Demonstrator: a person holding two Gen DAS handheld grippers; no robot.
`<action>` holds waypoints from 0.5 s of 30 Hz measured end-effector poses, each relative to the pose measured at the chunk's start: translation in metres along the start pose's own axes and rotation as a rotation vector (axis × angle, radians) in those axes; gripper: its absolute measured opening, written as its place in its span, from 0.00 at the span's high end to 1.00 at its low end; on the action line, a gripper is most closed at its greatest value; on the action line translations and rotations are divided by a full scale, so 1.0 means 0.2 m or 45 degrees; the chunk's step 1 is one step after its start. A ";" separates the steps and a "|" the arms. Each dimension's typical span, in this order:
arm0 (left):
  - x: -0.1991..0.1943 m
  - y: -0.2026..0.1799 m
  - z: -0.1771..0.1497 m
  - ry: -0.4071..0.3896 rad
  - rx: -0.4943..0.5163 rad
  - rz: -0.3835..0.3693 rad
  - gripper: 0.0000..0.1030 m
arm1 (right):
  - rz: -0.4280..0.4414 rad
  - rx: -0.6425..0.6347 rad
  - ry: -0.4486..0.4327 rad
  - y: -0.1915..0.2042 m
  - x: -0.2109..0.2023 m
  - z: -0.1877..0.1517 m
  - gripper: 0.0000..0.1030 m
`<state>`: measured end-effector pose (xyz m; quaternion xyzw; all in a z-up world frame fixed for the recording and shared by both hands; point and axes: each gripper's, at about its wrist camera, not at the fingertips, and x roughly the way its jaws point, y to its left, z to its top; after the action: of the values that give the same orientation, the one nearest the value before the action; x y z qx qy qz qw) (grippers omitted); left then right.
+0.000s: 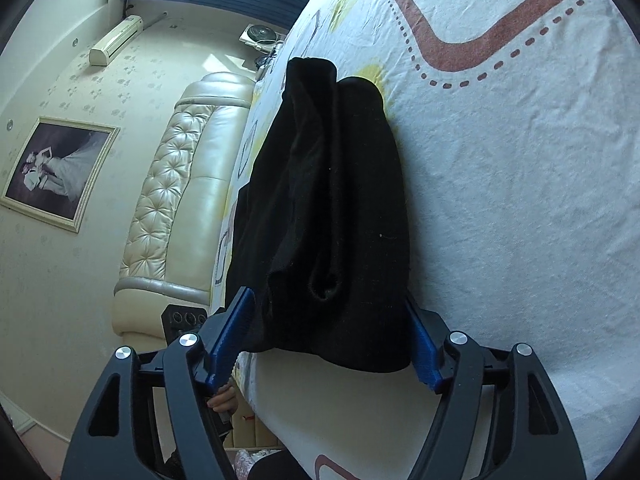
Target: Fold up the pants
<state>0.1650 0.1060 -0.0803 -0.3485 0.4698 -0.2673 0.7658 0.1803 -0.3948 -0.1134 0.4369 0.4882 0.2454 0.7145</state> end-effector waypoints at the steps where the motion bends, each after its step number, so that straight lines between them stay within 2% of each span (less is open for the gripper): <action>1: 0.01 -0.02 0.00 -0.004 0.005 0.007 0.35 | -0.007 -0.011 -0.003 0.01 0.00 0.00 0.32; 2: 0.02 -0.03 -0.01 -0.011 0.016 0.026 0.35 | -0.023 -0.029 -0.006 0.01 0.01 -0.01 0.34; 3: 0.04 -0.03 -0.01 -0.010 0.024 0.053 0.44 | -0.044 -0.039 -0.007 0.01 0.02 -0.02 0.43; 6: 0.06 -0.03 -0.03 -0.021 0.039 0.118 0.50 | -0.076 -0.037 -0.016 -0.01 0.01 -0.02 0.58; 11: 0.06 -0.08 -0.04 -0.029 0.094 0.223 0.52 | -0.069 -0.027 -0.032 -0.02 0.00 -0.03 0.59; 15: 0.07 -0.08 -0.03 -0.023 0.096 0.236 0.54 | -0.062 -0.021 -0.039 -0.02 0.00 -0.04 0.61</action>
<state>0.1643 0.0857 -0.0772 -0.2768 0.4826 -0.2095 0.8041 0.1729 -0.3949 -0.1182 0.4225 0.4857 0.2252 0.7314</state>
